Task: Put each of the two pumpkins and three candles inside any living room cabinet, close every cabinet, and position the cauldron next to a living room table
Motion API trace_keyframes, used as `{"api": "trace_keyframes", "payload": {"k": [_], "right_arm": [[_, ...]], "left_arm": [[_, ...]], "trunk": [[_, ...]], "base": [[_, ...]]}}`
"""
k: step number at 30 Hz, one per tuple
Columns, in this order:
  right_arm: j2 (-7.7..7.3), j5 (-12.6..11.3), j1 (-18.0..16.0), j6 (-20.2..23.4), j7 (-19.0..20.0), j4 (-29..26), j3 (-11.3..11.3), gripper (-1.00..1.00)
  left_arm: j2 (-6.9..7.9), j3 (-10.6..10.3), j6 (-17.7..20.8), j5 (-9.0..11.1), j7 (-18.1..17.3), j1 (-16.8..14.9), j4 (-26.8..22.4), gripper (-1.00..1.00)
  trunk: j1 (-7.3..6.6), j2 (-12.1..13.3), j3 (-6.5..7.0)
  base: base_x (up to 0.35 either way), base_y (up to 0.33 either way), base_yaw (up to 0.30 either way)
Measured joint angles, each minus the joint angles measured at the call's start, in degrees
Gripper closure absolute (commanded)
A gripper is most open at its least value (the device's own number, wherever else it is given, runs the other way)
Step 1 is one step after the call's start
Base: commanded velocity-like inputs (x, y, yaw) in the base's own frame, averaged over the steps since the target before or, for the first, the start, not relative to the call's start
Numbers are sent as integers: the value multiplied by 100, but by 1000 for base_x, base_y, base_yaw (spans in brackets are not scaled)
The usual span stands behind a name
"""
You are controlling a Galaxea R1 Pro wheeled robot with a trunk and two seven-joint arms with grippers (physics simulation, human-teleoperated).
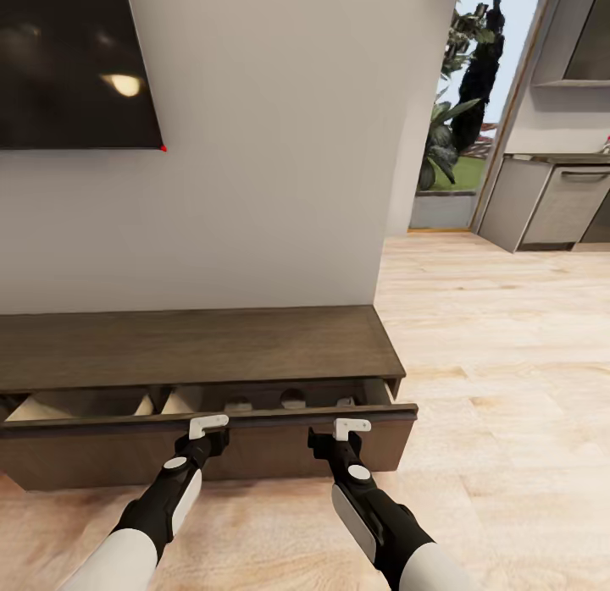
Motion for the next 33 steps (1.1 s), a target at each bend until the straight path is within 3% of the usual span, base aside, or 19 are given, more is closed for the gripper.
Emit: {"api": "trace_keyframes", "payload": {"k": [22, 33], "right_arm": [[0, 0, 0, 0, 0, 0, 0, -100], [0, 0, 0, 0, 0, 0, 0, -100]], "left_arm": [[0, 0, -2, 0, -1, 0, 0, -100], [-1, -1, -11, -2, -8, -1, -3, -100]], "trunk": [[0, 0, 0], [4, 0, 0]], "base": [[173, 0, 0], [-103, 0, 0]]}}
